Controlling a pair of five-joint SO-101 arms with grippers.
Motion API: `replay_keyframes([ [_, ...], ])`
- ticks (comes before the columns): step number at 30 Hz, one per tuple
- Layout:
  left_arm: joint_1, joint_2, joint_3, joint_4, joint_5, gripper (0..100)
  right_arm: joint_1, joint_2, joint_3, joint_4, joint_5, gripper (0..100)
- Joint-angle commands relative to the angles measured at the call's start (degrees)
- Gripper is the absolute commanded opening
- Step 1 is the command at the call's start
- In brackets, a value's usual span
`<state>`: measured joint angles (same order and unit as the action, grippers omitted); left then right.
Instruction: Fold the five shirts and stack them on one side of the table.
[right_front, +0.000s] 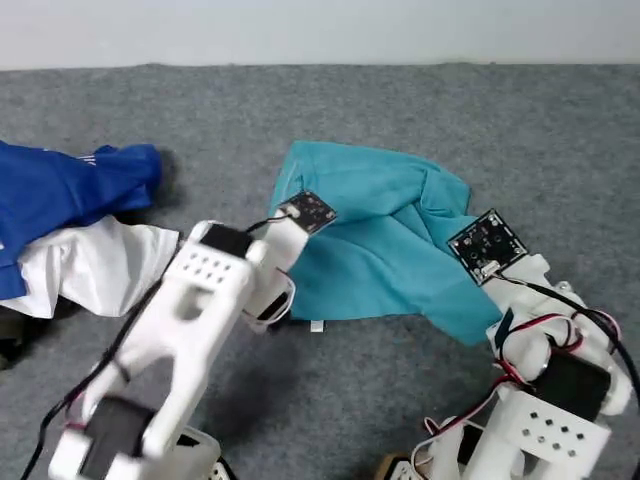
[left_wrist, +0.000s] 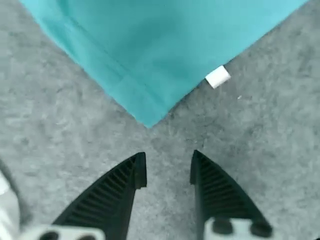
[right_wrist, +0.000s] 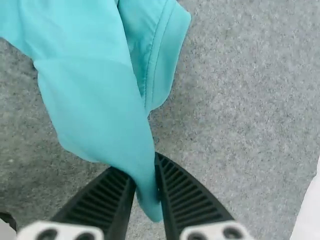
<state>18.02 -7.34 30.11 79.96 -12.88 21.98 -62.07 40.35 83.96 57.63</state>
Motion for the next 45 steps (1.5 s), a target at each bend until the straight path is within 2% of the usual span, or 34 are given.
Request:
replay_keyframes([
  [1,0.4,8.8,-7.0,-1.6,-0.8,16,0.5,-0.3,-0.6,-1.2,0.1,0.9],
  [5,0.6,15.7,-13.1,-1.6,-0.8,16,0.5,-0.4,-0.6,-1.0,0.1,0.9],
  [9,0.7,17.3,-17.1,-1.5,-0.8,16,0.6,-0.7,-0.6,-0.8,0.1,0.9],
  [16,0.4,19.6,-17.7,-2.5,-1.4,21,0.7,-0.7,-0.6,-0.7,0.1,0.9],
  [27,-0.7,30.2,-17.9,-7.1,-1.0,21,0.7,-0.7,-0.6,-0.7,0.1,0.9],
  [29,-0.4,30.9,-18.2,-7.2,-0.5,17,0.7,-0.7,-0.6,-0.7,0.1,0.9],
  [34,-0.5,31.0,-20.0,-7.0,-1.8,1,0.7,-0.7,-0.6,-0.7,0.1,0.9],
  [40,-0.9,30.5,-25.7,0.1,-2.9,1,0.7,-0.7,-0.8,-0.6,0.1,0.9],
  [45,-1.0,22.4,-32.0,7.0,-2.7,1,0.7,-0.7,-6.3,2.0,0.0,0.9],
])
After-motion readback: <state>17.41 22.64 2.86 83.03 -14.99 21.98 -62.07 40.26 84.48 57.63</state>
